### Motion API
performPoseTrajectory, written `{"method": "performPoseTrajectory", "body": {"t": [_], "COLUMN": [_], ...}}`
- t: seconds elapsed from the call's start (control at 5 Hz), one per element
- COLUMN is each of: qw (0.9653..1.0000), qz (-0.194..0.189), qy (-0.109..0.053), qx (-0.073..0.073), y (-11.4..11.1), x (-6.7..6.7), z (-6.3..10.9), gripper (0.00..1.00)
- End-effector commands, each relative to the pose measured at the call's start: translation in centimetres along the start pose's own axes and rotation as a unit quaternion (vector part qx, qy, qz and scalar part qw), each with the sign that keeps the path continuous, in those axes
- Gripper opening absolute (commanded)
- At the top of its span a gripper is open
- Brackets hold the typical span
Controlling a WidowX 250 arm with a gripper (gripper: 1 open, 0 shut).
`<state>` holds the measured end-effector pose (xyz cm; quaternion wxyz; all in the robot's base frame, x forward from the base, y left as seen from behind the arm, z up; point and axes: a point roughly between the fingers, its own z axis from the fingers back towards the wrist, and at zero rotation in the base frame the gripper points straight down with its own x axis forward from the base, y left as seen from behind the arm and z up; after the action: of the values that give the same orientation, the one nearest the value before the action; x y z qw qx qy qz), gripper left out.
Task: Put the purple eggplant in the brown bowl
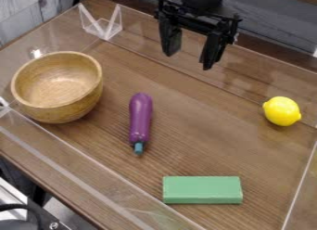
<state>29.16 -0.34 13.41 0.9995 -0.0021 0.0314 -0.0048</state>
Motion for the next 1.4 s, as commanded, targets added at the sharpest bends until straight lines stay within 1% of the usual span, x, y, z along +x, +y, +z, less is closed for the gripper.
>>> {"method": "performPoseTrajectory", "body": {"t": [0.0,0.2,0.4,0.6,0.8,1.2], "qw": [0.9999,0.9994,0.9994,0.9993,0.9991,0.9989], "qz": [0.002,0.02,0.024,0.029,0.036,0.046], "qy": [0.013,0.026,0.024,0.023,0.021,0.012], "qx": [0.0,-0.005,-0.005,-0.004,-0.004,-0.006], "y": [0.5,1.5,2.7,4.0,4.5,4.8], "x": [-0.5,-2.0,-3.6,-4.0,-4.3,-3.8], "z": [-1.0,-2.5,-3.1,-3.7,-4.3,-5.6], "gripper": [1.0,1.0,1.0,1.0,1.0,1.0]}}
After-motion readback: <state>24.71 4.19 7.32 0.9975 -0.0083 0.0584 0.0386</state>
